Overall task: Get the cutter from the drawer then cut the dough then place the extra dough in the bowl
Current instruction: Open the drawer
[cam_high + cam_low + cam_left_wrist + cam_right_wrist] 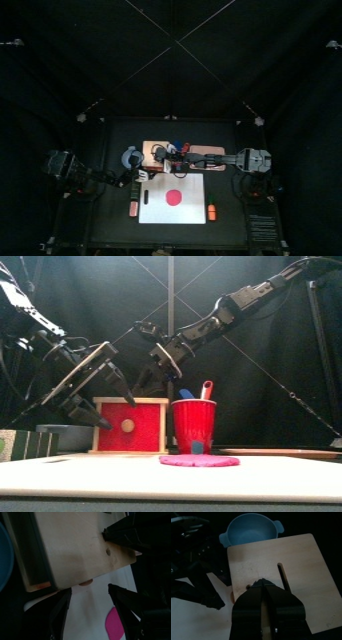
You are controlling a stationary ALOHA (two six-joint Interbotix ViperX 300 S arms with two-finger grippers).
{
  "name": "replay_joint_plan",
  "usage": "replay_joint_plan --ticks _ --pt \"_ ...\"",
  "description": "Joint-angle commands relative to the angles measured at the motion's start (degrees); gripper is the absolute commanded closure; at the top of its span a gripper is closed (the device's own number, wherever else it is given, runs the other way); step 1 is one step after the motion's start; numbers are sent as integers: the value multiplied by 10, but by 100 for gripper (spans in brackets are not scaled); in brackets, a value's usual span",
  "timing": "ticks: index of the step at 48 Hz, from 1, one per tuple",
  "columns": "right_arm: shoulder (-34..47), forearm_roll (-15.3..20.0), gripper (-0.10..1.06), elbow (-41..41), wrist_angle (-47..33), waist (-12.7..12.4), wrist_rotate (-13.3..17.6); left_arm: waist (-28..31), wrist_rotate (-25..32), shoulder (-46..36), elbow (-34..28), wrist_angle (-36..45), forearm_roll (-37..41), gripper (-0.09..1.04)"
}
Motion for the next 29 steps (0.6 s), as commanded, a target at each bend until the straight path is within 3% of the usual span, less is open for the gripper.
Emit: replay_joint_plan --ticks 1,18,29 --pt "-9 1 92 0 7 1 0 11 2 6 -22 -4 -1 4" --pt "-8 5 92 3 7 1 2 45 4 64 -47 -14 1 6" --pt "-8 8 92 5 6 1 2 49 5 68 -43 -25 2 22"
